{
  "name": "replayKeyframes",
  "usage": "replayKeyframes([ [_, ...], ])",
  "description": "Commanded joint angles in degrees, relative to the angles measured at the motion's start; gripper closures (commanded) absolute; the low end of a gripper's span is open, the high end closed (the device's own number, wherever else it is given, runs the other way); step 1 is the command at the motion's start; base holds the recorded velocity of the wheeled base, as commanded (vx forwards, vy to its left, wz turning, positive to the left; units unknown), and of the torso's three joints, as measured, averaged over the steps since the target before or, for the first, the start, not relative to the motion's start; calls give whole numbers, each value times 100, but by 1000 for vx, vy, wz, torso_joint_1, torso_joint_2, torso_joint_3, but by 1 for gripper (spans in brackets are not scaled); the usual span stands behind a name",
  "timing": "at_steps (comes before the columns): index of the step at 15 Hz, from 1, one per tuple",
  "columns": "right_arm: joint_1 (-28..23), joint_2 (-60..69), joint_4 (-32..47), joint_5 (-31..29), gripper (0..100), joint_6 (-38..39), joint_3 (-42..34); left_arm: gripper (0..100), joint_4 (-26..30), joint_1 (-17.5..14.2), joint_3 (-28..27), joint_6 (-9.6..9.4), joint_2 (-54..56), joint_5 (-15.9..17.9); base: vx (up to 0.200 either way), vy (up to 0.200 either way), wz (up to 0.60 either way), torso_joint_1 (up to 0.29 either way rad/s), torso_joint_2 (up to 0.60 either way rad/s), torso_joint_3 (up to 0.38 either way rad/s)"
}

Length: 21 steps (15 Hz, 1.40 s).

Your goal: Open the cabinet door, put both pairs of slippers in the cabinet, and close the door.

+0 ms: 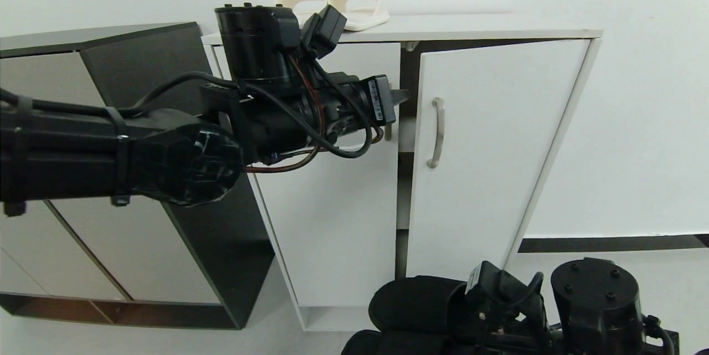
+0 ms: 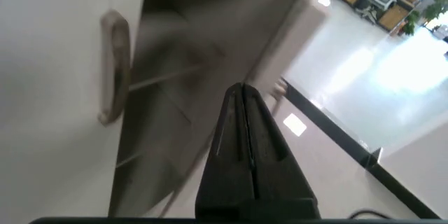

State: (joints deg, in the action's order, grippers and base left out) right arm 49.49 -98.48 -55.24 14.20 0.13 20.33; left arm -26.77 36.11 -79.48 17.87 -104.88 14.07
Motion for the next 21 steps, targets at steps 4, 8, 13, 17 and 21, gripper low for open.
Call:
replayKeyframes([
  [4, 219, 4, -5, -5, 100, -5, -38, 100, 392, -7, -841, 15, -666, 8, 0, 0, 0, 0, 0, 0],
  [8, 342, -5, 4, -14, 100, -31, -73, 100, 366, 98, -814, 67, -666, -1, -100, 0, 0, 0, 1, 1],
  [13, 667, 30, -22, -14, 100, -40, -311, 100, -21, 1188, 381, 23, 240, -88, -200, 0, 0, -2, 3, 0],
  [17, 350, -14, -22, -392, 100, -93, -91, 100, -478, 766, 732, -47, 363, -440, -100, 0, 0, -1, 2, 4],
  [21, -309, -427, -22, -2528, 100, 971, 586, 100, -171, 230, 2376, -803, 2525, -2242, 0, 0, 0, 0, 0, 0],
])
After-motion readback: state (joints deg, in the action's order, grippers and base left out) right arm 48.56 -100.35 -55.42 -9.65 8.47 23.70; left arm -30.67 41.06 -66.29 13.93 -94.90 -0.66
